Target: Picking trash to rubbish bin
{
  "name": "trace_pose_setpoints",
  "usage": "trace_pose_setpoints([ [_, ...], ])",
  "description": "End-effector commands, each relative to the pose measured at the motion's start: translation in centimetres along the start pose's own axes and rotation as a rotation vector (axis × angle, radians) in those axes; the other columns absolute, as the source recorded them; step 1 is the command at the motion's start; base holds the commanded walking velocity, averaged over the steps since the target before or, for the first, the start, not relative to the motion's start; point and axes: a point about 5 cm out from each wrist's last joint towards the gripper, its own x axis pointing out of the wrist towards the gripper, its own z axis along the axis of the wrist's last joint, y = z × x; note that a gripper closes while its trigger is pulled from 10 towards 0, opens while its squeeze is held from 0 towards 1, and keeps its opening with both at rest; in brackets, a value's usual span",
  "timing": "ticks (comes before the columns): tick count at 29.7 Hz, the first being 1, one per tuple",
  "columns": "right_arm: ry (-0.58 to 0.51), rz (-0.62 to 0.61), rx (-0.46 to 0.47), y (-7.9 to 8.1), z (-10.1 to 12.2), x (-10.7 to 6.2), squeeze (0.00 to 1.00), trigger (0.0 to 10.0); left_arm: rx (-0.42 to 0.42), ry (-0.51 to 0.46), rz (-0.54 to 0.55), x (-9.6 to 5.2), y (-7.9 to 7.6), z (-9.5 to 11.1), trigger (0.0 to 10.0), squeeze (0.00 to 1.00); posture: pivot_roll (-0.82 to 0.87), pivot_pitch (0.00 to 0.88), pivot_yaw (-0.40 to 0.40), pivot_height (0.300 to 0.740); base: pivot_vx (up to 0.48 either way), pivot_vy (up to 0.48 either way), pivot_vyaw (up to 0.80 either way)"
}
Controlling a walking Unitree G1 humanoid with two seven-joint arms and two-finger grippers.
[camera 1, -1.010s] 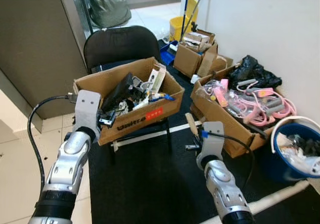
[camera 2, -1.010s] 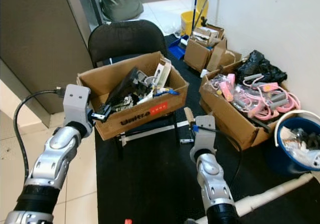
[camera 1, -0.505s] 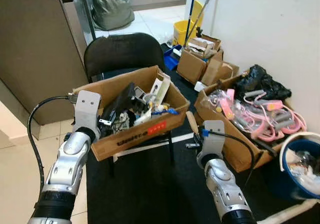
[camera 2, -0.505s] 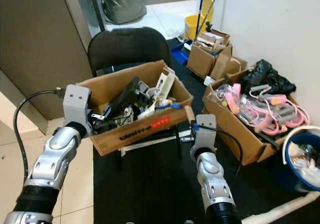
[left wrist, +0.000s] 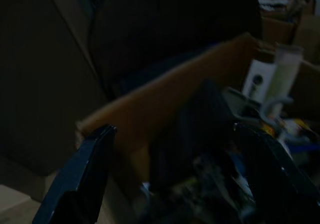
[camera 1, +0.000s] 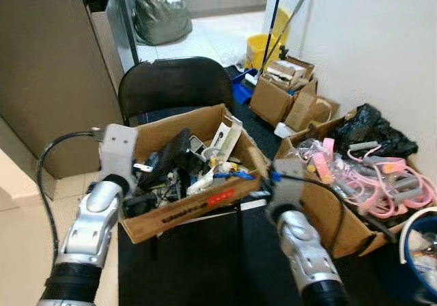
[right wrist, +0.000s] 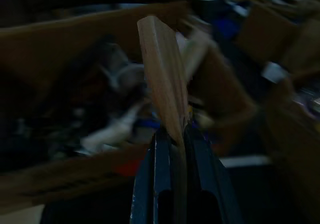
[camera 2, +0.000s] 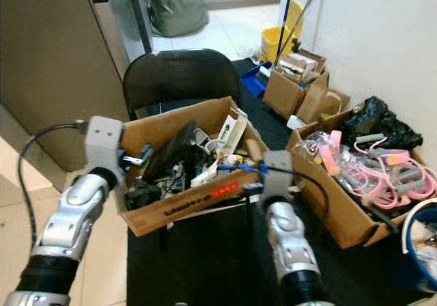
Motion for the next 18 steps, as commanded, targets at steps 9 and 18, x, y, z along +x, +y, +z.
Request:
trace_pose_setpoints([
  [9, -0.002, 0.018, 0.032, 0.14, 0.48, 0.37, 0.0, 10.0, 0.006, 0.039, -0.005, -0.5, -0.1, -0.87, 10.0, 0.0, 0.05, 0.151, 0.059, 0.74, 0.355, 0.0, 0.0],
  [18, -0.007, 0.001, 0.026, -0.25, 0.54, 0.36, 0.0, 10.0, 0.012, 0.039, -0.022, -0.43, -0.54, -0.89, 10.0, 0.0, 0.04, 0.142, 0.061, 0.74, 0.356, 0.0, 0.0],
])
